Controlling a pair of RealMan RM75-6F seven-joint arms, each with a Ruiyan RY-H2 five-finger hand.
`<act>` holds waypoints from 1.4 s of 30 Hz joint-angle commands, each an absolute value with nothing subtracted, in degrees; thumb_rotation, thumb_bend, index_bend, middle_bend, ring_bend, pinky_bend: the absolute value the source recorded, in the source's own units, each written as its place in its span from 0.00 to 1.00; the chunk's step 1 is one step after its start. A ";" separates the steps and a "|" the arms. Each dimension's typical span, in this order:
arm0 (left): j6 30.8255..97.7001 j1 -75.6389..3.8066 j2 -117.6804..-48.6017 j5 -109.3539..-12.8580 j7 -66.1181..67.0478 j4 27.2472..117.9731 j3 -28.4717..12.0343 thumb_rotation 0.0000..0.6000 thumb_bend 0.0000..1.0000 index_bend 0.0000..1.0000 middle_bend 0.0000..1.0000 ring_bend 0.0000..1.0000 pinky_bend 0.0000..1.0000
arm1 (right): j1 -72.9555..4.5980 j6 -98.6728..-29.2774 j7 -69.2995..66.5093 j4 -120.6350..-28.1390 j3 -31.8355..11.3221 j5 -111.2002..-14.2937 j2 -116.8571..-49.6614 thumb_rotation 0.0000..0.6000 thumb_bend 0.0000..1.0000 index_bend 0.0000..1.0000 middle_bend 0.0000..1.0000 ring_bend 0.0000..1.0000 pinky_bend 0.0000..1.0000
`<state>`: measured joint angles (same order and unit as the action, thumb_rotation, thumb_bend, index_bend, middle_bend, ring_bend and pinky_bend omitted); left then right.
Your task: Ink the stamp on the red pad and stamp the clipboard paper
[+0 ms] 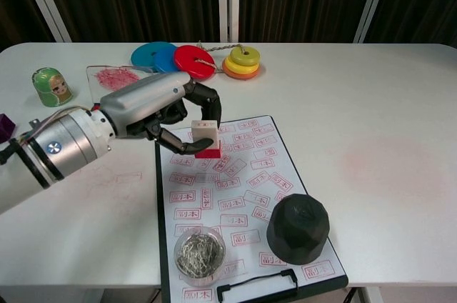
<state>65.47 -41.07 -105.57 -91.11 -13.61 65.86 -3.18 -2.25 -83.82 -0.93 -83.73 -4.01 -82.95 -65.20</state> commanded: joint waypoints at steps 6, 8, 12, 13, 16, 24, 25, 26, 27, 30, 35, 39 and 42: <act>70.43 -35.68 -94.76 -89.59 -8.07 76.59 -2.04 1.00 0.44 0.74 0.74 1.00 1.00 | -2.57 -83.43 -0.33 -84.02 -3.82 -83.31 -65.41 1.00 0.28 0.00 0.00 0.00 0.00; 71.36 -34.09 -93.76 -89.30 -7.55 76.26 -0.98 1.00 0.44 0.74 0.74 1.00 1.00 | -2.68 -83.21 -0.12 -84.07 -3.78 -83.29 -65.47 1.00 0.28 0.00 0.00 0.00 0.00; 72.95 -30.58 -92.50 -88.55 -8.84 74.18 1.27 1.00 0.43 0.74 0.74 1.00 1.00 | -3.04 -82.59 0.52 -84.17 -3.71 -83.23 -65.75 1.00 0.28 0.00 0.00 0.00 0.00; 73.34 -29.92 -92.41 -88.55 -9.15 73.55 1.66 1.00 0.43 0.74 0.74 1.00 1.00 | -3.11 -82.51 0.66 -84.23 -3.70 -83.26 -65.83 1.00 0.28 0.00 0.00 0.00 0.00; 74.54 -28.03 -92.51 -88.90 -10.49 71.37 2.84 1.00 0.43 0.74 0.74 1.00 1.00 | -3.32 -82.39 1.23 -84.57 -3.64 -83.47 -66.02 1.00 0.28 0.00 0.00 0.00 0.00; 76.53 -25.42 -95.56 -90.38 -14.43 63.94 3.80 1.00 0.43 0.72 0.73 1.00 1.00 | -3.42 -82.45 2.50 -85.51 -3.57 -83.46 -65.98 1.00 0.28 0.00 0.00 0.00 0.00; 76.45 -25.28 -95.99 -90.46 -14.71 63.02 3.86 1.00 0.43 0.72 0.73 1.00 1.00 | -3.38 -82.52 2.55 -85.58 -3.58 -83.43 -65.94 1.00 0.28 0.00 0.00 0.00 0.00; 76.31 -25.15 -96.38 -90.51 -14.98 62.22 3.93 1.00 0.43 0.72 0.73 1.00 1.00 | -3.34 -82.61 2.57 -85.66 -3.60 -83.41 -65.89 1.00 0.28 0.00 0.00 0.00 0.00; 76.15 -24.99 -96.76 -90.50 -15.26 61.48 3.99 1.00 0.43 0.72 0.72 1.00 1.00 | -3.29 -82.69 2.57 -85.73 -3.60 -83.38 -65.83 1.00 0.28 0.00 0.00 0.00 0.00; 75.70 -24.51 -97.93 -90.53 -16.10 59.18 4.18 1.00 0.43 0.72 0.72 1.00 1.00 | -3.19 -82.87 2.61 -85.86 -3.59 -83.36 -65.68 1.00 0.28 0.00 0.00 0.00 0.00; 75.94 -23.55 -99.45 -90.76 -18.00 55.87 4.28 1.00 0.42 0.69 0.70 1.00 1.00 | -3.12 -82.80 2.50 -85.78 -3.52 -83.20 -65.62 1.00 0.28 0.00 0.00 0.00 0.00; 75.89 -22.92 -100.33 -91.00 -19.75 53.65 4.49 1.00 0.42 0.65 0.66 1.00 1.00 | -3.08 -82.89 2.44 -85.75 -3.51 -83.22 -65.68 1.00 0.28 0.00 0.00 0.00 0.00; 76.02 -22.58 -100.87 -91.25 -20.77 52.33 4.54 1.00 0.41 0.63 0.64 1.00 1.00 | -3.04 -82.99 2.54 -85.78 -3.48 -83.27 -65.69 1.00 0.28 0.00 0.00 0.00 0.00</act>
<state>75.95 -22.76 -100.62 -91.11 -20.47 52.65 4.50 -3.04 -82.99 2.54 -85.78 -3.48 -83.27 -65.68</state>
